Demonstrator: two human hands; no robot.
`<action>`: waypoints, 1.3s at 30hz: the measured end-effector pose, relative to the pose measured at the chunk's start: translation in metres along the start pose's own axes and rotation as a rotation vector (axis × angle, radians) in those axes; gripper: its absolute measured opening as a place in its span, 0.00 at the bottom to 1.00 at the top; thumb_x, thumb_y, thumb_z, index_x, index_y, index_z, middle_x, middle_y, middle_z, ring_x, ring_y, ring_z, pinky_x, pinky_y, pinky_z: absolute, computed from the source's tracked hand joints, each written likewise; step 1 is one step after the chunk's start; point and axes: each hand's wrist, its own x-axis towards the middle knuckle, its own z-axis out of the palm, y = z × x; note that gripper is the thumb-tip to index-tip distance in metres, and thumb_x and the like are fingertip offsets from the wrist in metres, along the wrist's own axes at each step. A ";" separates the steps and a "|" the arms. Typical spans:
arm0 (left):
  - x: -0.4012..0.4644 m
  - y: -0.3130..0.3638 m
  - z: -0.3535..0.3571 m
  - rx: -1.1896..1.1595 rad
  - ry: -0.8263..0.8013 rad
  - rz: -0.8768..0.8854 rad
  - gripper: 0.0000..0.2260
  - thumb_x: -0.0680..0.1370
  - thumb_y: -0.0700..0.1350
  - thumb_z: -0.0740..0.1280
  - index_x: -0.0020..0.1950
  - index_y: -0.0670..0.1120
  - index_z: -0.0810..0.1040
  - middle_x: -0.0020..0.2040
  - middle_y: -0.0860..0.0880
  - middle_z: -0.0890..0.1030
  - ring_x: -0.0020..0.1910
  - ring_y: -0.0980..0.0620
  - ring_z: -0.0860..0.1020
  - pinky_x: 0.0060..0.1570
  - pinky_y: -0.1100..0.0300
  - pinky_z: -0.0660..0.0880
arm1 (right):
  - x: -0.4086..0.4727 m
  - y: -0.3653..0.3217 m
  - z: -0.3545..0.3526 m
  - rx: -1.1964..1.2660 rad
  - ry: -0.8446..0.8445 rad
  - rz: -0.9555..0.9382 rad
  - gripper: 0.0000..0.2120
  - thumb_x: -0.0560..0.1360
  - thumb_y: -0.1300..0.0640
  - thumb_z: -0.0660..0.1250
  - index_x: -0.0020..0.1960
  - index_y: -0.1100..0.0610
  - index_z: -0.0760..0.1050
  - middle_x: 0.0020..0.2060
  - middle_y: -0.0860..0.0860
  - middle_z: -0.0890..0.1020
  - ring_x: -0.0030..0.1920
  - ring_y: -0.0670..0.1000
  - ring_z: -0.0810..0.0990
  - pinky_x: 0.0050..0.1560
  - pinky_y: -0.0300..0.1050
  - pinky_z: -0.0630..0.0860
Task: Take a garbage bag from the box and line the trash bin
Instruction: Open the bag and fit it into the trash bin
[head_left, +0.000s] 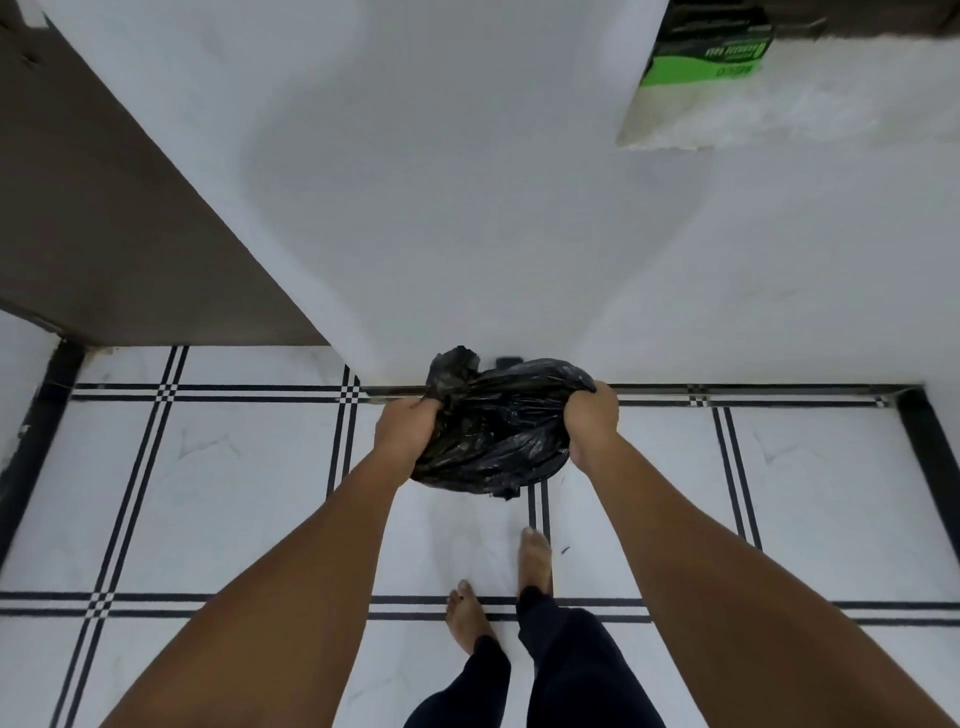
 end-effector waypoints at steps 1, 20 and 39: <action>0.006 -0.005 0.004 -0.119 -0.013 -0.098 0.13 0.70 0.53 0.68 0.44 0.46 0.85 0.45 0.44 0.86 0.49 0.42 0.84 0.57 0.45 0.80 | 0.007 0.006 0.004 0.149 -0.018 0.093 0.21 0.78 0.71 0.50 0.56 0.58 0.79 0.52 0.58 0.83 0.50 0.59 0.82 0.54 0.54 0.83; 0.106 -0.112 0.095 -0.366 0.172 -0.270 0.17 0.80 0.51 0.58 0.59 0.46 0.81 0.55 0.44 0.83 0.53 0.43 0.80 0.60 0.45 0.78 | 0.093 0.156 0.017 -0.769 -0.607 -0.166 0.16 0.67 0.50 0.81 0.52 0.51 0.82 0.46 0.44 0.85 0.51 0.48 0.83 0.52 0.43 0.78; 0.235 -0.180 0.202 -0.020 0.257 0.061 0.10 0.82 0.47 0.64 0.54 0.43 0.67 0.41 0.53 0.74 0.38 0.54 0.74 0.37 0.57 0.70 | 0.265 0.225 0.066 -0.700 0.025 -0.204 0.12 0.74 0.56 0.68 0.54 0.53 0.69 0.43 0.49 0.79 0.41 0.54 0.77 0.40 0.47 0.72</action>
